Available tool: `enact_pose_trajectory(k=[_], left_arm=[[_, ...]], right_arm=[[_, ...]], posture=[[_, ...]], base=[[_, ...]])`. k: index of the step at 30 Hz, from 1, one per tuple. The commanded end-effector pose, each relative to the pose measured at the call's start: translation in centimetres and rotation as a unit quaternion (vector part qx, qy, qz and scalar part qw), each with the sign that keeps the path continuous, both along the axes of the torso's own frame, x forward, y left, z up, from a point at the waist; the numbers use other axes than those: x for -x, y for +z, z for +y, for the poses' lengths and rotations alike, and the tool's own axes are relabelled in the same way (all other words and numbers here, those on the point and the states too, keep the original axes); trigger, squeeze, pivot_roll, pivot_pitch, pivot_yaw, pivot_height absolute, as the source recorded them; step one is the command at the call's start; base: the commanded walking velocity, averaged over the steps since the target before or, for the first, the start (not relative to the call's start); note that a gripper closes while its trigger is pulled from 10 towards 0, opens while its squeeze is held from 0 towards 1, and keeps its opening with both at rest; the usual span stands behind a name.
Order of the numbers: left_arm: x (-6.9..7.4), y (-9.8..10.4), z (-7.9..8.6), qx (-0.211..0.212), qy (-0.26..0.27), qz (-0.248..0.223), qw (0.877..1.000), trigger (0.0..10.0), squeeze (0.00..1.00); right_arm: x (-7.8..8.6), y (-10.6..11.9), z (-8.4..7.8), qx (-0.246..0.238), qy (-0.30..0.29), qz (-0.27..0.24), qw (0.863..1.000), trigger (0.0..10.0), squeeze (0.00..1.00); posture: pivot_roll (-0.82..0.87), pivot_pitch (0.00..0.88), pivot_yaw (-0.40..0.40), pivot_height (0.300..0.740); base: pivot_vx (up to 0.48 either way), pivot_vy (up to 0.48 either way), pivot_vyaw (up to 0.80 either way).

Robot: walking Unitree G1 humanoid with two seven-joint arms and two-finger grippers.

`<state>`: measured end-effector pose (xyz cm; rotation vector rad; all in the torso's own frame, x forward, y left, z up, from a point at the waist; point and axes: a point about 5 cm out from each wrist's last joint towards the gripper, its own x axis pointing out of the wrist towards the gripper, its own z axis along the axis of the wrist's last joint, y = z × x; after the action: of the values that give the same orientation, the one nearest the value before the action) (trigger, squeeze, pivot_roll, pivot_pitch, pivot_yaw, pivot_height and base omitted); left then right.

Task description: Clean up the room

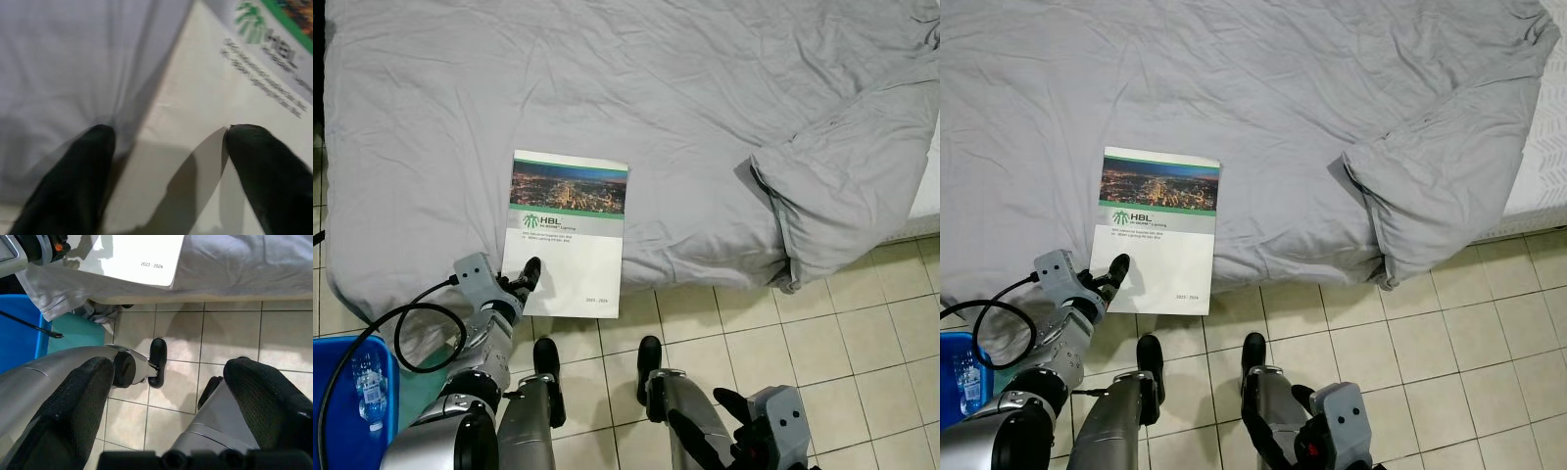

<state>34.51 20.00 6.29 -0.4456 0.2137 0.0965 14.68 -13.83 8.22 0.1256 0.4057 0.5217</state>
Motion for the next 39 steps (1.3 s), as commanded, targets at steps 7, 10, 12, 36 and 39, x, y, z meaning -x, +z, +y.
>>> enact_pose_trajectory(k=[7, 10, 12, 36, 39], left_arm=[[2.8, -4.3, -0.2, 0.044, 0.014, 0.103, 0.994, 0.0, 0.00], [2.8, -4.2, 0.0, 0.040, 0.013, 0.100, 0.994, 0.0, 0.00], [2.7, -4.1, 0.0, 0.033, 0.005, 0.094, 0.995, 0.0, 0.00], [1.1, 2.6, -3.1, -0.108, -0.207, -0.133, 0.963, 0.0, 0.00], [2.0, 3.2, -3.5, -0.121, -0.221, -0.147, 0.956, 0.0, 0.00]], right_arm=[[1.5, -0.6, -0.2, 0.005, -0.011, 0.034, 0.999, 10.0, 0.00], [1.6, -0.7, -0.1, 0.005, -0.012, 0.036, 0.999, 10.0, 0.00], [1.5, -0.8, 0.0, 0.005, -0.012, 0.037, 0.999, 10.0, 0.00], [-6.4, -2.3, -2.4, 0.012, -0.153, -0.037, 0.987, 10.0, 0.00], [-8.4, -0.7, -2.6, 0.000, -0.165, -0.081, 0.983, 10.0, 0.00]], posture=[[-0.28, 0.706, -0.114, 0.740], [-0.28, 0.706, -0.109, 0.740], [-0.27, 0.700, -0.104, 0.740], [-0.08, 0.157, 0.043, 0.740], [-0.07, 0.063, 0.051, 0.740]], base=[[0.000, 0.000, 0.00], [0.000, 0.000, 0.00], [0.000, 0.000, 0.00], [0.000, 0.000, 0.00], [0.000, 0.000, 0.00]])
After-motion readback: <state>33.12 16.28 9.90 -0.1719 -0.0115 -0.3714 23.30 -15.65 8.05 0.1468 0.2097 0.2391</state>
